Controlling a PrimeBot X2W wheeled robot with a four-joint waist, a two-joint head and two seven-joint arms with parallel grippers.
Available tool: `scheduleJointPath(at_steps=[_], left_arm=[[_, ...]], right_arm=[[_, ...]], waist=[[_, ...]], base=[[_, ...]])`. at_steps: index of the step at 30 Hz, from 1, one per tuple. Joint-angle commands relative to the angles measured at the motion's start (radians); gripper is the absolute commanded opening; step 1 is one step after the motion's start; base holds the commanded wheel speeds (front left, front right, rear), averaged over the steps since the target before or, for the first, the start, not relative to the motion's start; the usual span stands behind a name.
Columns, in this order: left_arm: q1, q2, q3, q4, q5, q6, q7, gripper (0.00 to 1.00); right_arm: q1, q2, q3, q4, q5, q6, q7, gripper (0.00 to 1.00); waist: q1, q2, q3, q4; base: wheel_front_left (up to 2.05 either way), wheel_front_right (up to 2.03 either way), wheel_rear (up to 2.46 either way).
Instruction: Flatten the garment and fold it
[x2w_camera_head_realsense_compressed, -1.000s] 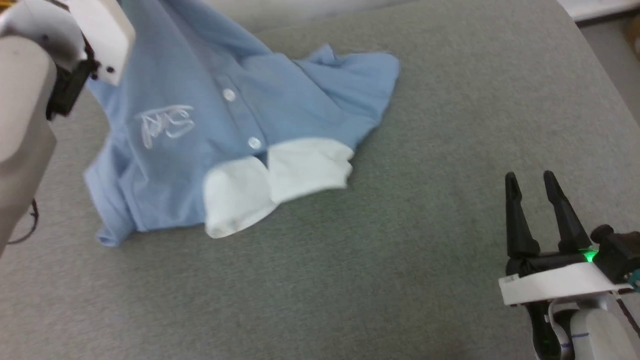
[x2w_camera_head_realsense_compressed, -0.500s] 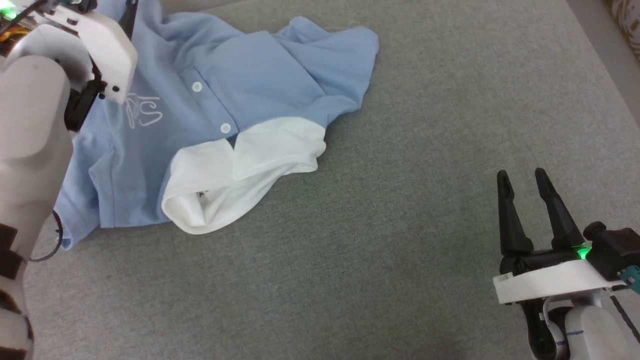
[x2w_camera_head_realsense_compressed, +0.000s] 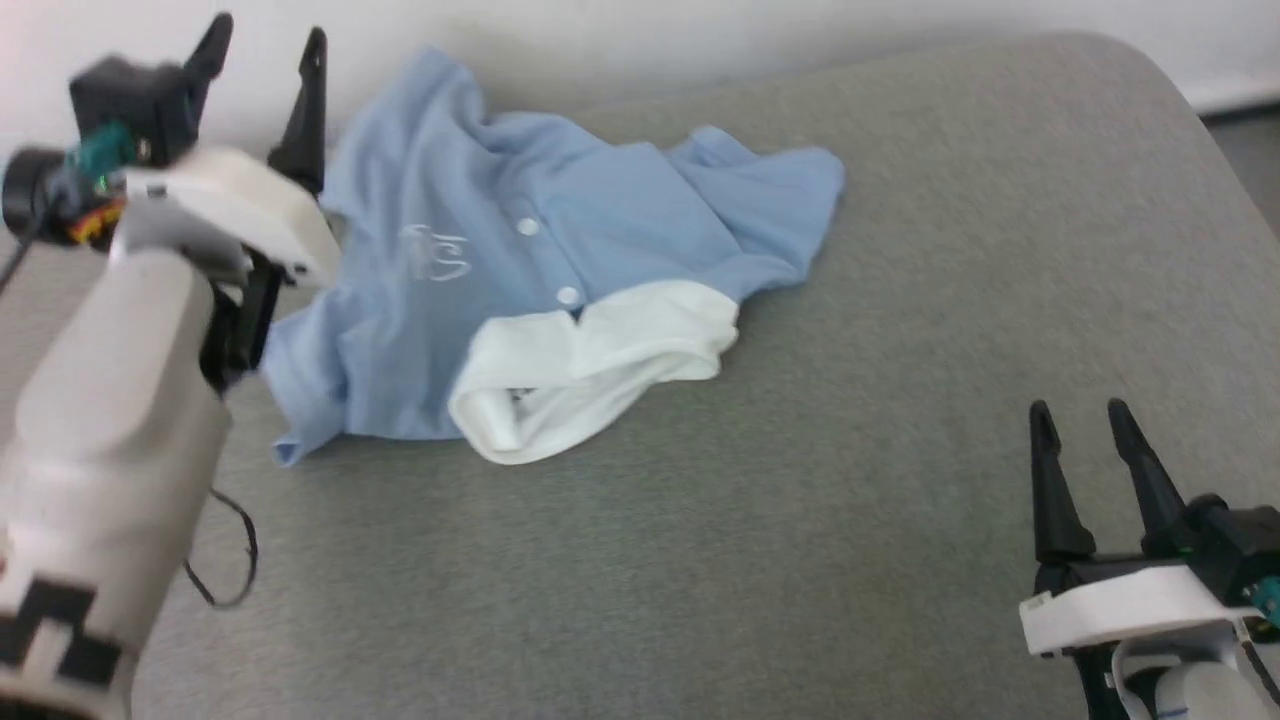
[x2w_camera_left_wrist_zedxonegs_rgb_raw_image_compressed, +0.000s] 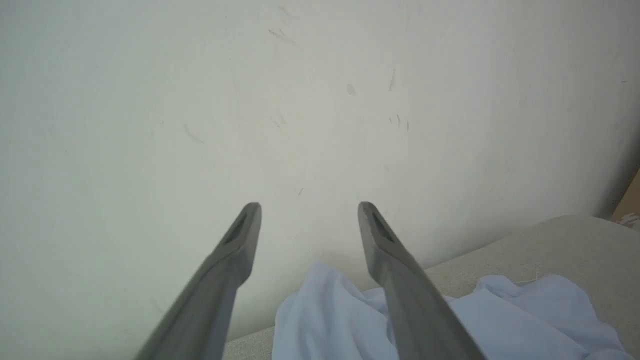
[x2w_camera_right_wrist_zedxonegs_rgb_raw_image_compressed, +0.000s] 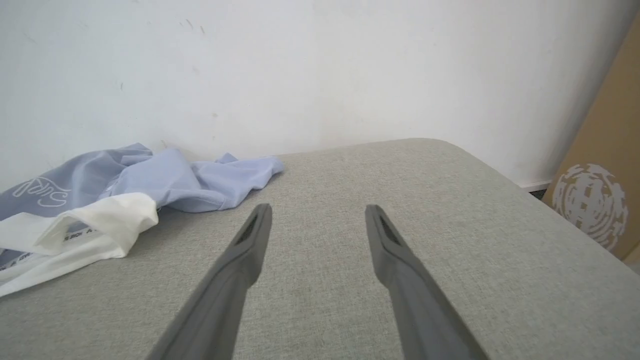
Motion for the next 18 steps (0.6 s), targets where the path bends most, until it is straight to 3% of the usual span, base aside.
scheduleJointPath(at_steps=[1,5,8,12,18], left_arm=[[0.105,0.011,0.053,-0.110,0.010,0.037,-0.004,1.00],[0.347,0.007,0.186,-0.348,0.031,0.118,-0.004,1.00],[0.531,-0.028,0.277,-0.499,0.047,0.150,-0.005,1.00],[0.730,-0.087,0.336,-0.628,0.083,0.137,-0.005,1.00],[0.873,-0.141,0.359,-0.681,0.141,0.116,-0.005,1.00]], right_arm=[[0.017,0.003,-0.008,-0.003,-0.009,-0.001,0.006,1.00],[0.038,0.003,-0.006,-0.013,-0.013,-0.001,0.027,1.00],[0.054,0.003,-0.002,-0.020,-0.014,-0.001,0.045,1.00],[0.069,0.003,-0.003,-0.029,-0.017,-0.001,0.073,1.00],[0.068,-0.010,-0.002,-0.030,-0.024,-0.001,0.141,1.00]], waist=[[0.0003,0.0000,-0.115,0.121],[0.0003,0.0000,-0.136,0.158],[0.0003,0.0000,-0.146,0.184],[0.0003,0.0000,-0.149,0.219],[0.0003,0.0000,-0.139,0.263]], base=[[0.00,0.00,0.00],[0.00,0.00,0.00],[0.00,0.00,0.00],[0.00,0.00,0.00],[0.00,0.00,0.00]])
